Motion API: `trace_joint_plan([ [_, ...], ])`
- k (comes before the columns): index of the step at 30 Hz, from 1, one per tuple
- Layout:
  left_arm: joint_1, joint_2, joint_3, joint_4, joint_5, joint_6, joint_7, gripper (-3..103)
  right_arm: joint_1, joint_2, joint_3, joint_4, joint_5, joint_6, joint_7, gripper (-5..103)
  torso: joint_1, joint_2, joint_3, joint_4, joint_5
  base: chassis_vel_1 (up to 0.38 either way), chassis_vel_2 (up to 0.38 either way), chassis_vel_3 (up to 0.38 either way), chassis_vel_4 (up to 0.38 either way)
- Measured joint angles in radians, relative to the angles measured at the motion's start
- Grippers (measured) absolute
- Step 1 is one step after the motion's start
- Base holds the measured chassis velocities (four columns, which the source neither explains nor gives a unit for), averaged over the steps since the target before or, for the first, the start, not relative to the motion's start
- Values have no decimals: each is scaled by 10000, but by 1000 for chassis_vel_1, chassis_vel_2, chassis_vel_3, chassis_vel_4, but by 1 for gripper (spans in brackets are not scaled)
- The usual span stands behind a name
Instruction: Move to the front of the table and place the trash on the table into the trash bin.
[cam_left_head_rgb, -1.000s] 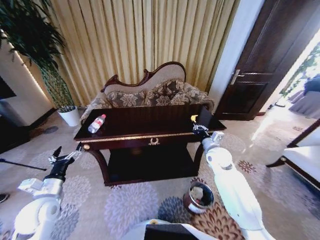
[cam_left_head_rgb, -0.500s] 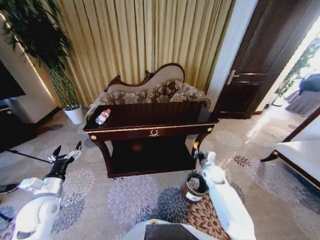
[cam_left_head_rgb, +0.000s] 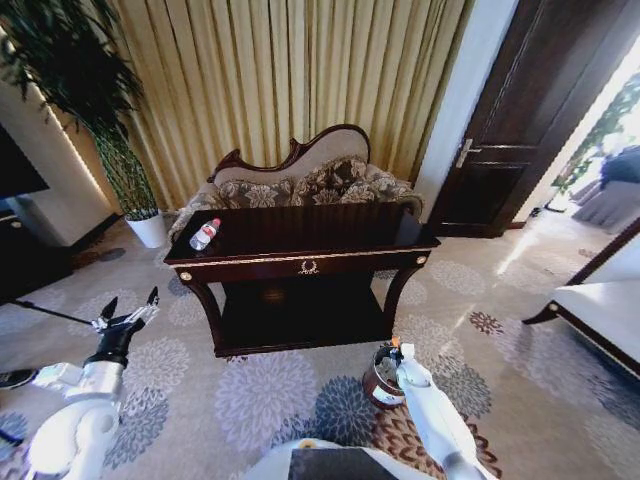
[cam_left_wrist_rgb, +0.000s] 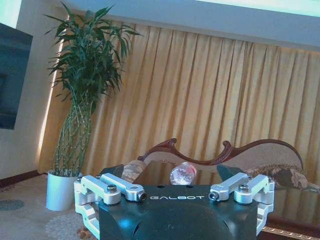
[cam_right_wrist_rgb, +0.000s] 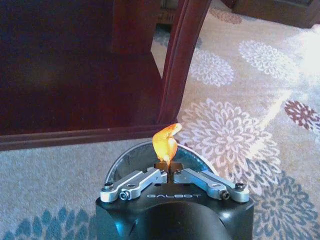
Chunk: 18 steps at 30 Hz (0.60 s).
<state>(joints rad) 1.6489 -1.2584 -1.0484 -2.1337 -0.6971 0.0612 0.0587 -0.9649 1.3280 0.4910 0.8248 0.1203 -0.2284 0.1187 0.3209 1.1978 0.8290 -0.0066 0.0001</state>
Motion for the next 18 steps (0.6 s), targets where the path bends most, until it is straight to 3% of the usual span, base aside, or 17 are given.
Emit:
trace_joint_plan([
  [11,-8,102,-77,-5,-132,-3,-16,100,505,-125,-106,-1036,-46,205,1,-2,-2,1,-1,1,-1,0,0,0,0],
  [13,-29,182,-90,8,-169,-3,-17,100,508,-191,-108,-1046,-46,190,1,8,-2,1,-1,1,-2,0,0,0,0],
  [15,-44,215,-112,35,-192,-3,-17,100,514,-217,-104,-1060,-44,176,1,8,-2,2,-1,0,-1,0,0,0,0],
  [16,-61,229,-128,72,-202,-3,-16,100,542,-266,-102,-1091,-40,159,1,19,-3,1,-1,0,1,0,0,0,0],
  [18,-72,229,-129,81,-204,-3,-13,100,572,-311,-99,-1097,-37,152,1,19,-3,2,-1,0,-2,0,0,0,0],
])
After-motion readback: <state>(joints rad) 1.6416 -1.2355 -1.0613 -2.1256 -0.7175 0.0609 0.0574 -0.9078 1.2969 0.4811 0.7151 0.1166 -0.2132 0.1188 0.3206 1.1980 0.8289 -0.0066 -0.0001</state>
